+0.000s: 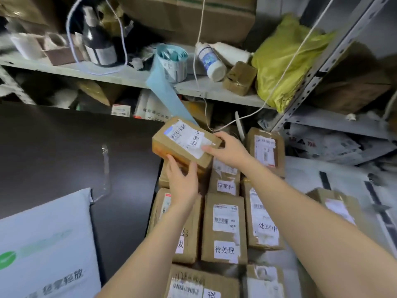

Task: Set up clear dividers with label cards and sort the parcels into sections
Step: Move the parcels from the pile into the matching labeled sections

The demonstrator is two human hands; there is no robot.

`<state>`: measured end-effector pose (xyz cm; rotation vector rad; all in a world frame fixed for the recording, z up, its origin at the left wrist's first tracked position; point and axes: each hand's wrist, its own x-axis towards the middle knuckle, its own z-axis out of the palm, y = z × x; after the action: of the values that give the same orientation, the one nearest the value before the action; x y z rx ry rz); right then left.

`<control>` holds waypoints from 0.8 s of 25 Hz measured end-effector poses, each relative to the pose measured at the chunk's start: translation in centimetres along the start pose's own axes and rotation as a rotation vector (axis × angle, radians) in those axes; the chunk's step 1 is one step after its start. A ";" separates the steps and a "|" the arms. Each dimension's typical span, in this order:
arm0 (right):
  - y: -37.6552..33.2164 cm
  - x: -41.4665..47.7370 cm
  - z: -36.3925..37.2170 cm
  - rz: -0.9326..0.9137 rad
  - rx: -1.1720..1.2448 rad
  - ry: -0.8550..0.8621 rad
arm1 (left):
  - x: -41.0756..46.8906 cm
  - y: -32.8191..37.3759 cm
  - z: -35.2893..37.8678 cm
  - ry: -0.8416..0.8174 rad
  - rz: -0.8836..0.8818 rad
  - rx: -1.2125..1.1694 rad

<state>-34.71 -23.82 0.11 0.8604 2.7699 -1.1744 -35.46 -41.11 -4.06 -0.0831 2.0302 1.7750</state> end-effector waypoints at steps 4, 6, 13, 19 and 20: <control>-0.8 -3.9 1.5 0.033 0.071 0.114 | 1.2 0.0 -2.1 -0.099 0.108 -0.012; -1.3 -6.2 1.3 0.066 0.123 0.186 | 1.3 0.9 -2.8 -0.145 0.193 0.056; -0.7 -16.8 -6.1 0.137 0.216 0.504 | -7.0 7.4 0.9 -0.442 0.294 0.054; 4.9 -31.2 -14.0 0.217 0.251 0.726 | -19.7 8.7 8.5 -0.651 0.456 0.065; 6.2 -33.6 -15.2 0.228 0.260 0.742 | -21.9 8.5 9.8 -0.679 0.473 0.066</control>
<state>-0.13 -26.36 14.21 1.9256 2.9126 -1.4101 -15.67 -35.49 10.96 0.9567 1.6658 1.6590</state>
